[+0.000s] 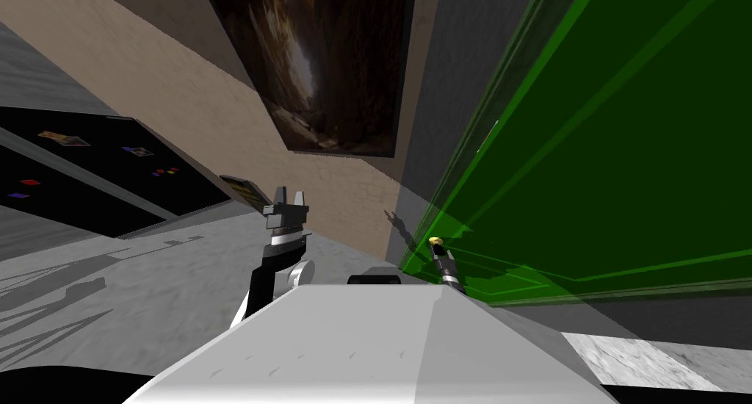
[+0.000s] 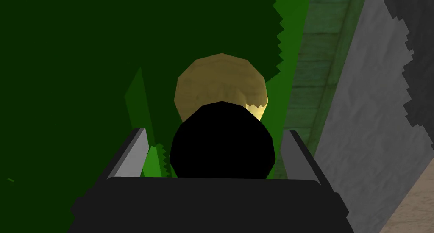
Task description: Pull the door open
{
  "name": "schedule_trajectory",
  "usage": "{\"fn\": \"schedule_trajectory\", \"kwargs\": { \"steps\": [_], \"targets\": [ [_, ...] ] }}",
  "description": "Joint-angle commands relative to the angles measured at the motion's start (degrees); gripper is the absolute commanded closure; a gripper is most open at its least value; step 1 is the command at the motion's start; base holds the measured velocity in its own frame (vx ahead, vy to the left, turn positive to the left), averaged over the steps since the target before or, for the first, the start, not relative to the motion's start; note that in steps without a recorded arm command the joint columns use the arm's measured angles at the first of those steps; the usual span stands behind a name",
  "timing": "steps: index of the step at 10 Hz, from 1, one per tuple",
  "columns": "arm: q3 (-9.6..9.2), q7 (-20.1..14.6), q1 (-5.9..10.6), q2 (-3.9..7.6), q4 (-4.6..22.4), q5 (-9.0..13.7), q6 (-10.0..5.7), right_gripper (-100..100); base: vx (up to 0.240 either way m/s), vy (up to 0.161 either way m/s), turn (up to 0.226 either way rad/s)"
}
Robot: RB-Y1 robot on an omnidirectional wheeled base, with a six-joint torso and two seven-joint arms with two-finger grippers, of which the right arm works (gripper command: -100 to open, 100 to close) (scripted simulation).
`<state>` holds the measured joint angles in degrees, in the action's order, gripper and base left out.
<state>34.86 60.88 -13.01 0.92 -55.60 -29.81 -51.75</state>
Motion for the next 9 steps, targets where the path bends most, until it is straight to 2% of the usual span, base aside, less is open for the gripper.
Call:
{"fn": "schedule_trajectory", "kwargs": {
  "steps": [1,2,7,9],
  "targets": [
    [0.00,0.00,0.00,0.00,0.00,0.00,0.00,-100,0.068,-0.030,0.015],
    [0.00,0.00,0.00,0.00,0.00,0.00,0.00,100,-0.007,0.007,0.007],
    [0.00,0.00,0.00,0.00,0.00,0.00,0.00,100,-0.012,0.006,-0.001],
    [-0.61,-2.69,0.06,0.20,0.25,0.80,0.17,100,-0.017,-0.004,0.033]
  ]
}}
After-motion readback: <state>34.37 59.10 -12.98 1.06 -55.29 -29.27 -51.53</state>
